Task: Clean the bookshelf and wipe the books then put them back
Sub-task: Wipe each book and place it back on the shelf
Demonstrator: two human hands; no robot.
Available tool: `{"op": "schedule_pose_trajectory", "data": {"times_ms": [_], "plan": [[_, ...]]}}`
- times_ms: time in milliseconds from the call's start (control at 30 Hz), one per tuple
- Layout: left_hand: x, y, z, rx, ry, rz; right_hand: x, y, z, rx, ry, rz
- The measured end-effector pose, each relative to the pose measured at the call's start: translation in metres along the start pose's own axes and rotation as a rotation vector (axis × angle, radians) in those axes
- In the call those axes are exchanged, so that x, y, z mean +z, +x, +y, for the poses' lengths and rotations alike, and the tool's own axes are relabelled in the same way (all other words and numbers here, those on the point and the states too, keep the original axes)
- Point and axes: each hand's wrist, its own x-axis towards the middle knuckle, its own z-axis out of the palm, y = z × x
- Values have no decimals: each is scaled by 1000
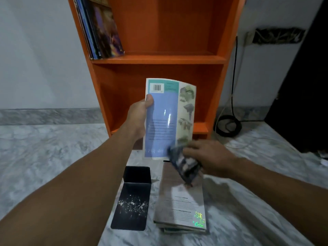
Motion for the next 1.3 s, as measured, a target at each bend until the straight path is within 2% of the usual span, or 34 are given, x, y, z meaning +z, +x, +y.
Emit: {"op": "schedule_pose_trajectory", "data": {"times_ms": [33, 67, 100, 167, 200, 233, 267, 300, 367, 400, 600, 667, 800, 833, 900, 933, 1033, 1100, 1167, 1200, 1233, 1300], "plan": [[-2, 2, -2, 17, 21, 43, 2, -8, -4, -56, -36, -98], [-2, 2, -3, 39, 50, 88, -3, -11, -5, -35, -26, -77], [-1, 1, -4, 65, 68, 137, -12, -11, -4, 40, 43, 63], [5, 3, -4, 86, 79, 222, -35, 0, 5, 278, 162, 453], [11, 3, -5, 84, 75, 251, -47, 6, 8, 392, 193, 577], [21, 1, -3, 82, 72, 262, -54, 13, 9, 481, 223, 628], [32, 0, 0, 95, 61, 256, -58, 20, 6, 538, 288, 587], [43, 0, 3, 119, 52, 243, -57, 26, -1, 560, 389, 477], [62, 1, 9, 168, 78, 217, -44, 35, -23, 520, 555, 256], [70, 0, 11, 187, 122, 210, -34, 37, -31, 514, 607, 217], [93, -6, 16, 241, 209, 182, -31, 44, -22, 786, 654, 450], [85, -6, 8, 226, 194, 177, -34, 41, -17, 849, 830, 555], [48, -4, -10, 18, 206, 473, -45, 30, -9, 870, 1219, 635], [40, -6, -10, -60, 205, 465, -46, 27, -9, 857, 1291, 633], [25, -4, -8, -180, 146, 330, -44, 21, -4, 810, 1465, 604], [17, -1, -7, -183, 132, 251, -44, 18, -2, 790, 1512, 567], [2, -1, -5, -31, 61, 166, -45, 14, 9, 857, 1410, 440], [1, -4, -1, 99, 132, 201, -57, 20, 24, 970, 1256, 555], [5, -6, 2, 223, 220, 186, -81, 35, 48, 1022, 1075, 808], [7, -5, 0, 265, 258, 154, -96, 46, 60, 984, 961, 868], [11, -7, -2, 292, 286, 120, -110, 53, 69, 885, 855, 851], [16, -8, -2, 332, 316, 94, -118, 63, 63, 666, 760, 714]]}}
